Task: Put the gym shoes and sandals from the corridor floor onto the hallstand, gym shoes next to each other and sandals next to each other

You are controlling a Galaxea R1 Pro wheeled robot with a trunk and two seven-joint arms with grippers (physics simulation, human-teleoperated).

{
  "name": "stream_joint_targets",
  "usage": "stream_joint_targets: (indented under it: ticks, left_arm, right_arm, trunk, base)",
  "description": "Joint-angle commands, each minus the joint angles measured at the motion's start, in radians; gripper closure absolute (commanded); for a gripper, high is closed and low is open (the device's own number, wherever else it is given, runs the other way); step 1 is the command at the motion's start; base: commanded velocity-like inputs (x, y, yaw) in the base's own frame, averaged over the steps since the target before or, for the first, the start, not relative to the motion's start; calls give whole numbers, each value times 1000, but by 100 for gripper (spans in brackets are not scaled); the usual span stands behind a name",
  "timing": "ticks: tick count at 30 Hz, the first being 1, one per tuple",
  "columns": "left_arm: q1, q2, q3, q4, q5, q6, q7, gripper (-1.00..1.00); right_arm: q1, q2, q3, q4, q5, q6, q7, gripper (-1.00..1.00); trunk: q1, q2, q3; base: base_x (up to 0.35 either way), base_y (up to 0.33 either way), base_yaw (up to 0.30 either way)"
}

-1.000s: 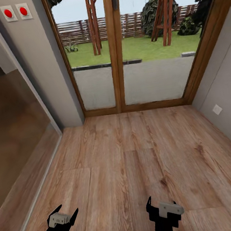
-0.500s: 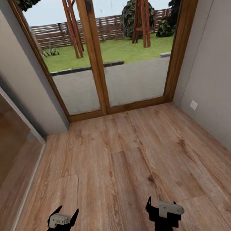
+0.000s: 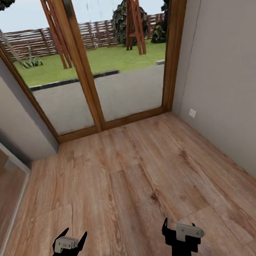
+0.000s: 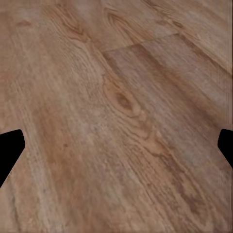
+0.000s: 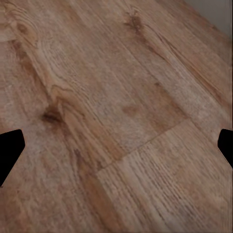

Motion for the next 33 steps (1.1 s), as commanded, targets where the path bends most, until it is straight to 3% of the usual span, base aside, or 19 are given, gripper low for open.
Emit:
stream_joint_targets:
  ticks: [1,33]
  left_arm:
    - [-1,-1,4,-1,-8,-5,-4,-100]
    - [-1,1,4,-1,-7,-4,-3,-100]
  right_arm:
    - [-1,0,2,0,-6,-1,-5,-100]
    - [-1,0,2,0,-5,-1,-5,-100]
  trunk:
    - [0,0,-1]
    - [0,0,-1]
  base:
    - [0,0,-288]
    - [0,0,-288]
